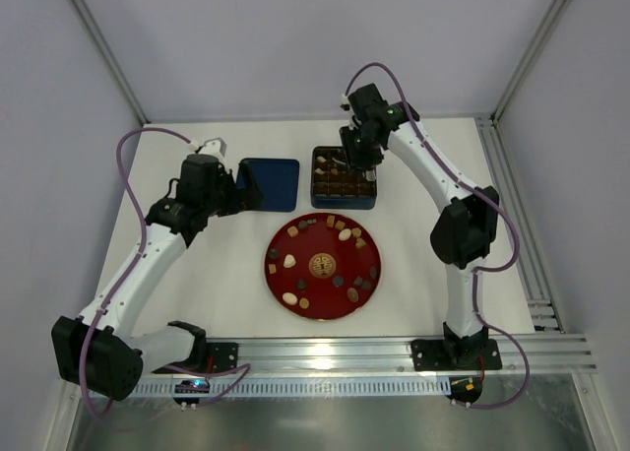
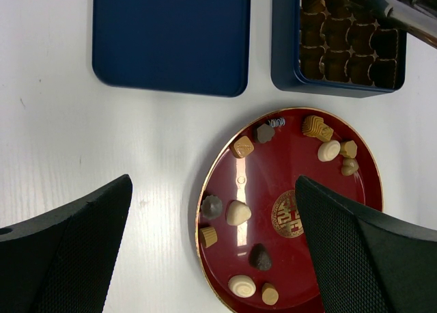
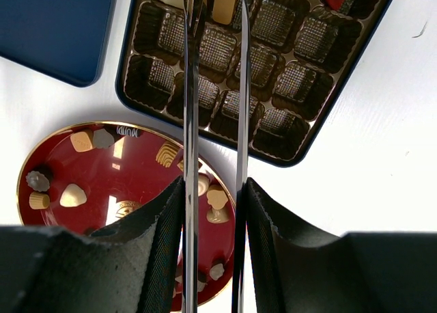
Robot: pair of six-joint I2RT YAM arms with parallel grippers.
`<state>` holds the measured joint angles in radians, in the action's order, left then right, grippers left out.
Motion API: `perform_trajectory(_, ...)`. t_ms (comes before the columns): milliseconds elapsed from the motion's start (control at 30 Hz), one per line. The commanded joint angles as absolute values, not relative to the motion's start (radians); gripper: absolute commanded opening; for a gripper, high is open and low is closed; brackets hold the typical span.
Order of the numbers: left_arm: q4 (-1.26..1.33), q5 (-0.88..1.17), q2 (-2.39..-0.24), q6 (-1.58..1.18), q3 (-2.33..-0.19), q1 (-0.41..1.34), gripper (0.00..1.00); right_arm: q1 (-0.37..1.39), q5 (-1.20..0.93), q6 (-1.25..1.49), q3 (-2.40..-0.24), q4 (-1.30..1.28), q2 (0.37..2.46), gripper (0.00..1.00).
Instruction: Pack the chocolate
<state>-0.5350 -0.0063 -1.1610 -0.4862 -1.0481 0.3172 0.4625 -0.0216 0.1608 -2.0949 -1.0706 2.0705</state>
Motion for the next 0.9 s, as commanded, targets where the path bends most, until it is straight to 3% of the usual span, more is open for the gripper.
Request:
perform_trajectory(0, -0.512, -0.005, -1.155, -0.476, -1.055, 0.311, 1.00, 0.439, -0.020, 0.181, -2.105, -1.049, 1.950, 0.41)
perform_trajectory(267, -0.508, 0.025, -1.149, -0.482, -1.057, 0.311, 1.00, 0.207, -0.068, 0.265, -1.824, -0.894, 1.752, 0.42)
perform_trajectory(467, -0.505, 0.044, -1.144, -0.483, -1.057, 0.310, 1.00, 0.075, -0.048, 0.308, -1.660, -0.706, 1.773, 0.45)
perform_trajectory(867, -0.502, 0.052, -1.140, -0.485, -1.055, 0.310, 1.00, 0.048, 0.118, 0.305, -1.553, -0.603, 1.865, 0.49)
